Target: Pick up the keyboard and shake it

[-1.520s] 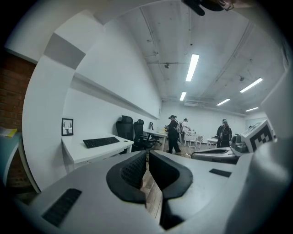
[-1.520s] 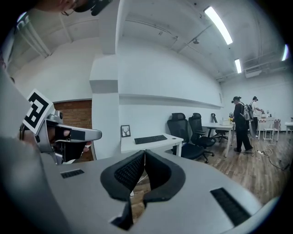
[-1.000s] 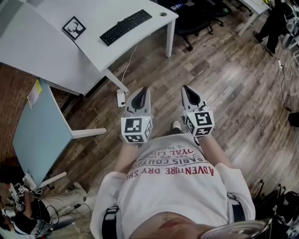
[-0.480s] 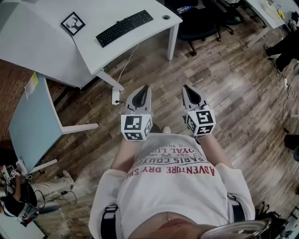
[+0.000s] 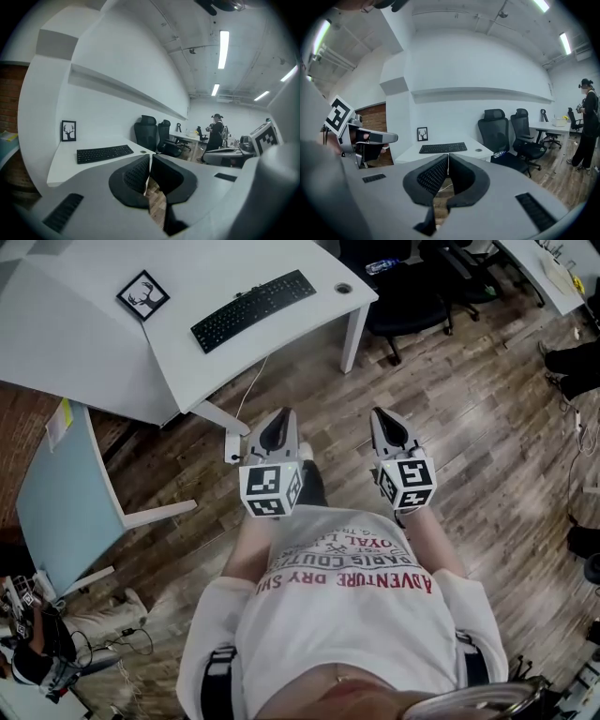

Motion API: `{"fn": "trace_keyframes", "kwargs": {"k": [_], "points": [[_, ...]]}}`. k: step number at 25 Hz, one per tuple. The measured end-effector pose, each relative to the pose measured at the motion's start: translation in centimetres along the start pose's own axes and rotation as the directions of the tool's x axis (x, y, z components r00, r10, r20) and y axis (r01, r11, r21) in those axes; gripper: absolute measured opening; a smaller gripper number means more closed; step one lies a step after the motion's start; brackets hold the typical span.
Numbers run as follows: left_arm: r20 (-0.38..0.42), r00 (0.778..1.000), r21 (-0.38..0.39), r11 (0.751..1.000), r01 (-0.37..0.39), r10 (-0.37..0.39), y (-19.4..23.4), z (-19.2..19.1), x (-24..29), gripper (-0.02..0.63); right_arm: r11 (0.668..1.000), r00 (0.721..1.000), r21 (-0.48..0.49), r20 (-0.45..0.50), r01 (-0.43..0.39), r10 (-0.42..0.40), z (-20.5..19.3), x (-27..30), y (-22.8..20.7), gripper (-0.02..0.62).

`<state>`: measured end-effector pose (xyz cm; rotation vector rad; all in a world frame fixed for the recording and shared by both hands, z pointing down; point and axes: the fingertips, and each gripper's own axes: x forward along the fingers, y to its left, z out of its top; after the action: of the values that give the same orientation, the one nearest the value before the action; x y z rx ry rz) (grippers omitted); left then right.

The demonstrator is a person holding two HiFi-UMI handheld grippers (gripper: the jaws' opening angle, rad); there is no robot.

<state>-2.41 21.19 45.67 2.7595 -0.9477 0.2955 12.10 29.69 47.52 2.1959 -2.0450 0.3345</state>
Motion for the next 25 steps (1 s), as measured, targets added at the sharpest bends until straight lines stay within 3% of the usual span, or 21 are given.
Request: {"fn": "trace_keyframes", "kwargs": {"k": [9, 16, 25], "points": [[0.016, 1.000, -0.012, 1.000, 0.001, -0.001, 10.1, 5.9, 11.6, 0.038, 0.998, 1.000, -0.062, -0.005, -0.022, 0.021, 5.7, 15.6, -2.3, 0.026], [0.011, 1.000, -0.027, 1.000, -0.009, 0.009, 18.0, 8.1, 18.3, 0.038, 0.999, 1.000, -0.044, -0.017, -0.012, 0.012, 7.7, 26.8, -2.4, 0.026], [-0.027, 0.991, -0.079, 0.988, -0.131, 0.129, 25.8, 7.3, 20.7, 0.038, 0.993, 0.995, -0.073, -0.028, -0.094, 0.092, 8.9, 35.7, -1.3, 0.026]]}}
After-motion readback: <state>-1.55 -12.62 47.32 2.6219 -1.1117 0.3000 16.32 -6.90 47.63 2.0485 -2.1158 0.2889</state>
